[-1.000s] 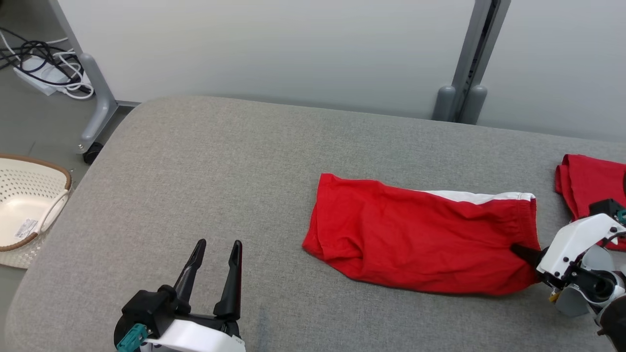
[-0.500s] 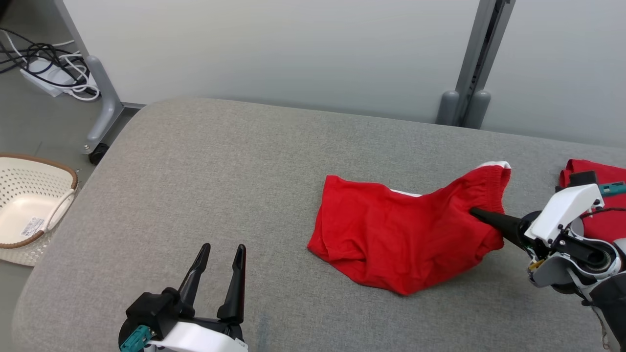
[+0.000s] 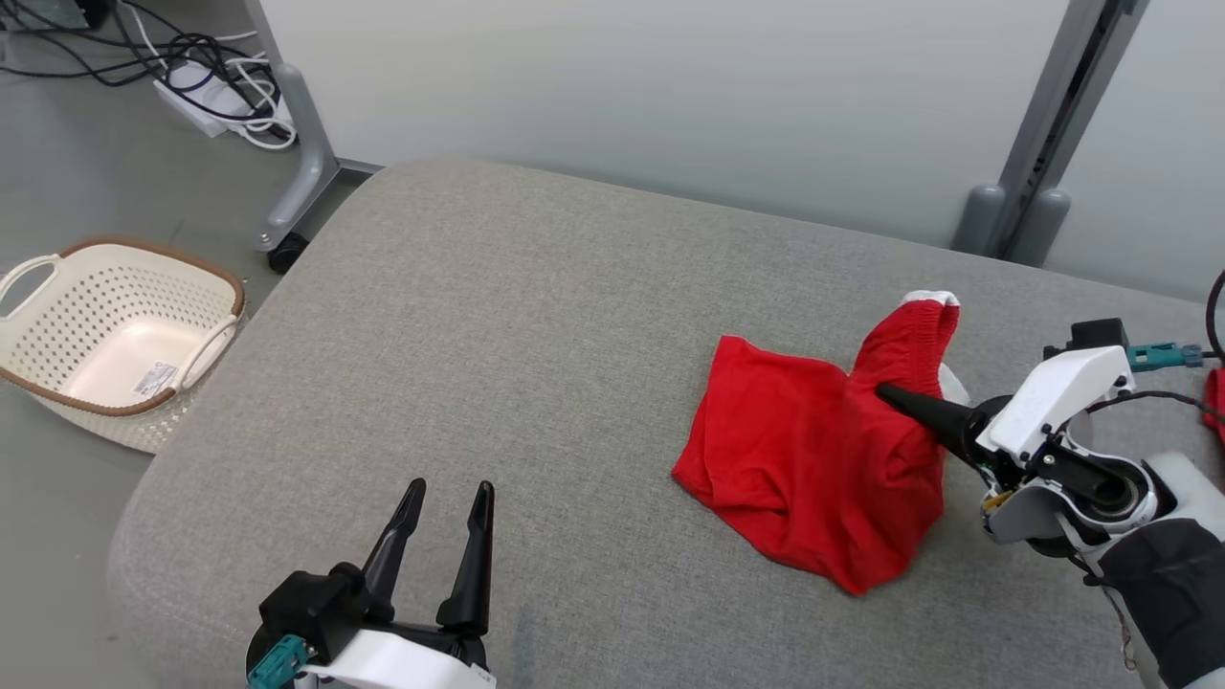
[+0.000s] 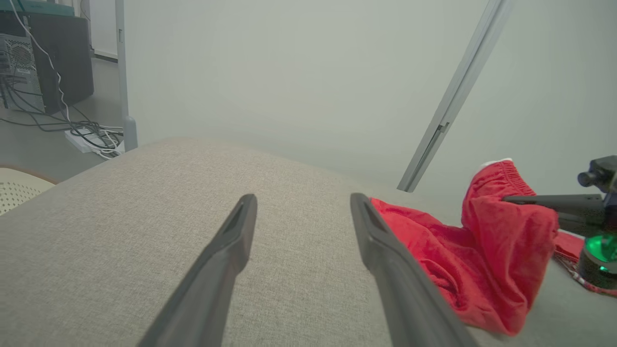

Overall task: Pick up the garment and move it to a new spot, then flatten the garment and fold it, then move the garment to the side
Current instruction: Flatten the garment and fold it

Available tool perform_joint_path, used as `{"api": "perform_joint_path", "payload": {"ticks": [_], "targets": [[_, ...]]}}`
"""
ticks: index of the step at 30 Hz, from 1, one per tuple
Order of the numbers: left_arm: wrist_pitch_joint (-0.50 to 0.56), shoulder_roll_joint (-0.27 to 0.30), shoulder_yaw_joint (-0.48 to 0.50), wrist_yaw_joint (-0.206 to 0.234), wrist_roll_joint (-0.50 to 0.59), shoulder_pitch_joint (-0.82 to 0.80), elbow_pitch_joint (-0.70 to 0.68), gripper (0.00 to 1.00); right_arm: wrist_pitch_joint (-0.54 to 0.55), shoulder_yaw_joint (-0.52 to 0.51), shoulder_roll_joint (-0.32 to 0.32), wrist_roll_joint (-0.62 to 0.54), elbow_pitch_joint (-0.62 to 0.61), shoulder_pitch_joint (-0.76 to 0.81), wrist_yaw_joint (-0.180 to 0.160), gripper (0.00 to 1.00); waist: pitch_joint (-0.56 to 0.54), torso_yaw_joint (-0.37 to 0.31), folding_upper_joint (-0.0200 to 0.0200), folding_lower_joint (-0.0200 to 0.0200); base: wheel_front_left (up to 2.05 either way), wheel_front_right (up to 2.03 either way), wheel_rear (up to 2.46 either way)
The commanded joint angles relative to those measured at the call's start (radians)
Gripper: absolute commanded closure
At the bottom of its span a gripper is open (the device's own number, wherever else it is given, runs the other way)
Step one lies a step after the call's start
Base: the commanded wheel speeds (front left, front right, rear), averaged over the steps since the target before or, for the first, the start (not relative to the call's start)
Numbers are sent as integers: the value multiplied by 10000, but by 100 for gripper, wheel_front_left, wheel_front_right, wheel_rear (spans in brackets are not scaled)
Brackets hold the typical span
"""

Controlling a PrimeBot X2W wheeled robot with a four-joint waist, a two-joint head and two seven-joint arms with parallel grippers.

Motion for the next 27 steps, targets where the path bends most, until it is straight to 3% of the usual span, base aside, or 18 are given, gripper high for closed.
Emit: {"api": "perform_joint_path", "payload": {"ticks": [1, 8, 9, 11, 12, 19, 27], "targets": [[-36, 30, -23, 39, -66, -161, 13, 0, -16, 8, 70, -16, 74, -29, 9, 100, 69, 157, 0, 0, 0, 0, 0], [-34, 33, -93, 81, -138, -184, 18, 0, 123, 183, 383, -105, 467, -267, 9, 100, 161, 499, 0, 0, 0, 0, 0], [-36, 33, -106, 93, -150, -187, 24, 0, 122, 207, 413, -125, 514, -284, 9, 83, 162, 521, 0, 0, 0, 0, 0], [-34, 33, -111, 99, -152, -181, 31, 0, 103, 246, 518, -149, 587, -345, 9, 38, 156, 543, 0, 0, 0, 0, 0], [-34, 33, -111, 115, -150, -176, 37, 0, 109, 270, 583, -156, 617, -366, 9, 0, 148, 544, 0, 0, 0, 0, 0], [-36, 35, -25, 150, -110, -139, 70, 0, 114, 150, 963, 170, -98, -268, 9, 0, -12, 352, 0, 0, 0, 0, 0], [-34, 32, 59, 29, 28, 3, 188, 0, -222, -372, 680, 496, -1565, 246, 9, 0, -303, -37, 0, 0, 0, 0, 0]]}}
